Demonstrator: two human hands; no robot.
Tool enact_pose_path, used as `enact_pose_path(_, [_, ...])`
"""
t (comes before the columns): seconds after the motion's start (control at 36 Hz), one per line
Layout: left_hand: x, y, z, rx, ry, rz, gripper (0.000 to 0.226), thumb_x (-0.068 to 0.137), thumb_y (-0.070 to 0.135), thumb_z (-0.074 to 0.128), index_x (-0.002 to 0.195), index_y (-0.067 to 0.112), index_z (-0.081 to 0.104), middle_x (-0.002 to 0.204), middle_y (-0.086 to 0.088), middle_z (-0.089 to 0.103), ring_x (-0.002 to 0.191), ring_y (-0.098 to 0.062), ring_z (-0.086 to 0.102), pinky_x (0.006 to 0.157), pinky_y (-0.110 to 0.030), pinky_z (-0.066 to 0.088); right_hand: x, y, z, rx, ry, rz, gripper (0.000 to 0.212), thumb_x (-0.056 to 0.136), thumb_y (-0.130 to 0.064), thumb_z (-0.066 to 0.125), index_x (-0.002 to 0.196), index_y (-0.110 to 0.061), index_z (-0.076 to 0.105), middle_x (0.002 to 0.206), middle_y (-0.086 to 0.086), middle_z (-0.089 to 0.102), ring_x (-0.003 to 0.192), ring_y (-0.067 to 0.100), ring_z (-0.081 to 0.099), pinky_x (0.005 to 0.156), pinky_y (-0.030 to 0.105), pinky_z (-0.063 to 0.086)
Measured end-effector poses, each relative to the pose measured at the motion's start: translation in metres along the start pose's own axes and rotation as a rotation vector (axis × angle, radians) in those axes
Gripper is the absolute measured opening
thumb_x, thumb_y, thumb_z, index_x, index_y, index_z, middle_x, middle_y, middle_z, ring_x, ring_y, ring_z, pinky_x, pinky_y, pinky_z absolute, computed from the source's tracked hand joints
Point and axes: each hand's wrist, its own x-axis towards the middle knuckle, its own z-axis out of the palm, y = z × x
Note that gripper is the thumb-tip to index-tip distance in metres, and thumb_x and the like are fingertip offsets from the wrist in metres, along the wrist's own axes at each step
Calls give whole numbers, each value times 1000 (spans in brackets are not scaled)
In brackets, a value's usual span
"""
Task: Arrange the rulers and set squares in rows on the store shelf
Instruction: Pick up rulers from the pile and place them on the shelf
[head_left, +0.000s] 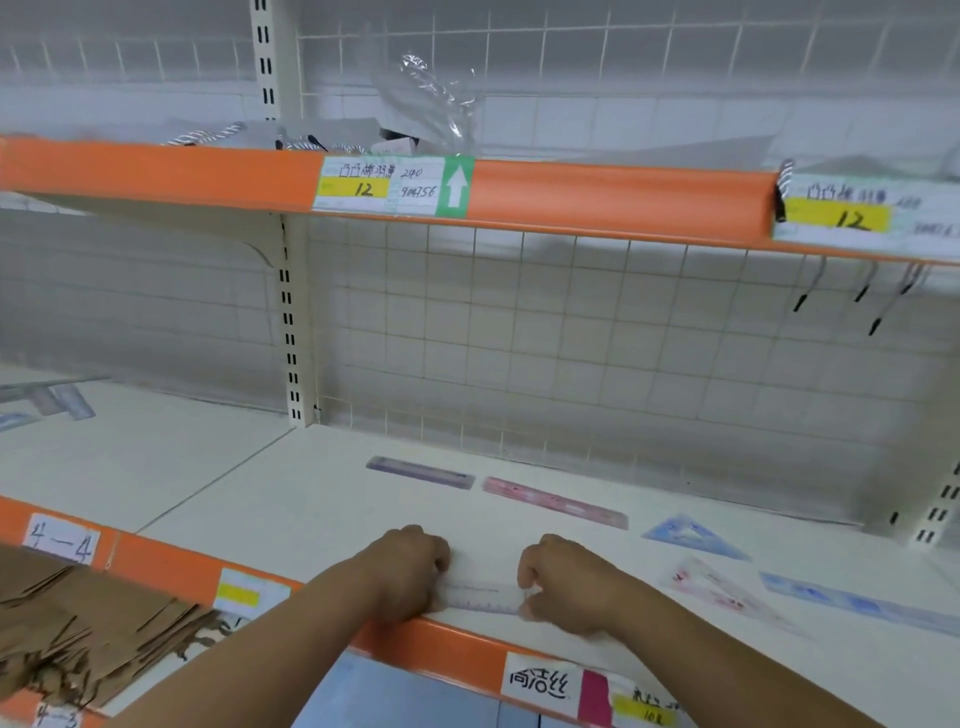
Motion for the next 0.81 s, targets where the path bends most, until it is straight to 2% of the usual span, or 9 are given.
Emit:
enact_pose_path(0.08, [-1,-1,0,-14,0,3,42,90,22,61,130,21,50,128,-7,48,117,-22,50,96,-26,40,-1,-3,2,-4,0,23,32,89,-26,62,115,-7,59,119,10,52,106,26,55,93,39,46])
enact_pose_path(0.17, [-1,-1,0,0,-1,16,39,91,21,58,129,21,50,129,-7,48,118,-23,49,95,-25,39,-3,-5,3,-4,25,36,30,90,-24,61,116,-9,57,120,8,53,101,21,51,91,36,44])
enact_pose_path(0.31, [-4,-3,0,28,-6,35,33,91,28,59,123,21,52,126,-8,45,116,-24,49,94,-27,40,-8,-5,7,-40,89,21,33,93,-27,56,125,-18,53,122,7,50,111,24,51,89,33,42])
enact_pose_path(0.42, [-3,-5,0,3,1,49,30,89,26,63,117,21,54,112,-2,41,108,-24,53,89,-26,42,-13,-4,8,-91,114,-7,39,95,-33,51,133,-23,51,124,7,49,115,26,50,91,32,41])
enact_pose_path(0.47, [-2,-7,0,-1,6,61,30,88,25,63,117,20,55,107,0,38,103,-22,53,88,-25,43,-14,-4,9,-118,116,-25,37,96,-34,49,131,-22,54,118,7,49,115,26,49,85,31,39])
enact_pose_path(0.56, [-1,-7,0,31,6,87,34,90,25,61,123,20,55,116,-4,43,108,-23,53,91,-25,42,-17,-4,10,-148,120,-51,34,97,-34,46,124,-16,59,103,4,42,113,27,49,75,29,30])
enact_pose_path(0.61, [-2,-6,0,62,8,105,35,92,25,58,126,17,56,119,-6,45,110,-23,53,92,-25,41,-18,-3,10,-145,112,-54,37,97,-37,47,124,-15,59,101,2,39,111,26,49,75,28,30])
enact_pose_path(0.72, [-2,-5,1,113,11,129,31,93,22,54,122,11,59,104,-4,40,106,-26,55,89,-28,42,-18,-2,9,-103,88,-50,41,95,-42,50,124,-14,60,100,-3,35,110,24,50,75,27,31])
enact_pose_path(0.81, [-3,-5,3,157,8,130,26,93,14,50,115,8,61,114,-11,48,102,-28,55,87,-31,43,-18,-1,8,-89,91,-41,42,95,-41,50,127,-15,58,100,-4,34,112,24,50,76,26,30])
